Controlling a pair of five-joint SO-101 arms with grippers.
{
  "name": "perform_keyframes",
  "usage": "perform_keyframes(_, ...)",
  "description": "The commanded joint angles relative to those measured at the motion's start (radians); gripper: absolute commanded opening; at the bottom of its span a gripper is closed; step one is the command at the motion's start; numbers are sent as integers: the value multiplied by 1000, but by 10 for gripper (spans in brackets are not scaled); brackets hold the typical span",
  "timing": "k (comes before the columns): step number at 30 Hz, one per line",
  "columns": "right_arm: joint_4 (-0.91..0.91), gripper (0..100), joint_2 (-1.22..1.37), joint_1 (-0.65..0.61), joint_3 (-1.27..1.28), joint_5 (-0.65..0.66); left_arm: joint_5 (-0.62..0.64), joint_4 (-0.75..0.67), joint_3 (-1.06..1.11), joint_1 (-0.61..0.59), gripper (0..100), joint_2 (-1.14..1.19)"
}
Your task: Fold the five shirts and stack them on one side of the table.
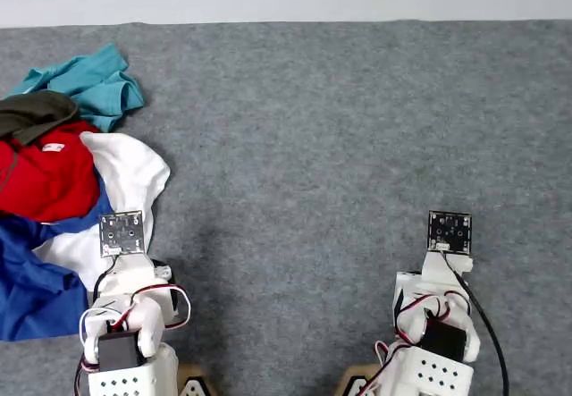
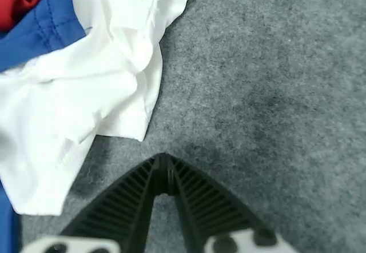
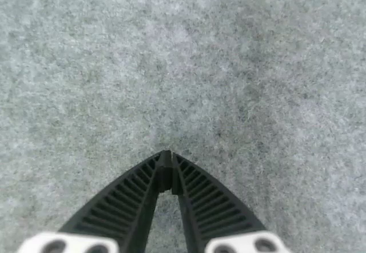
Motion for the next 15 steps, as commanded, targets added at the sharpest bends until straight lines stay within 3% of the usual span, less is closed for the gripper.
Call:
perform_keyframes(1, -1, 10, -8, -1, 8, 9, -3, 6, -16, 3, 3, -9)
perform_keyframes(10, -1, 10, -8, -1, 8, 9, -9, 2, -16, 12, 4, -9)
perform_keyframes(15, -1, 10, -8, -1, 8, 9, -9, 6, -16, 117, 4, -9)
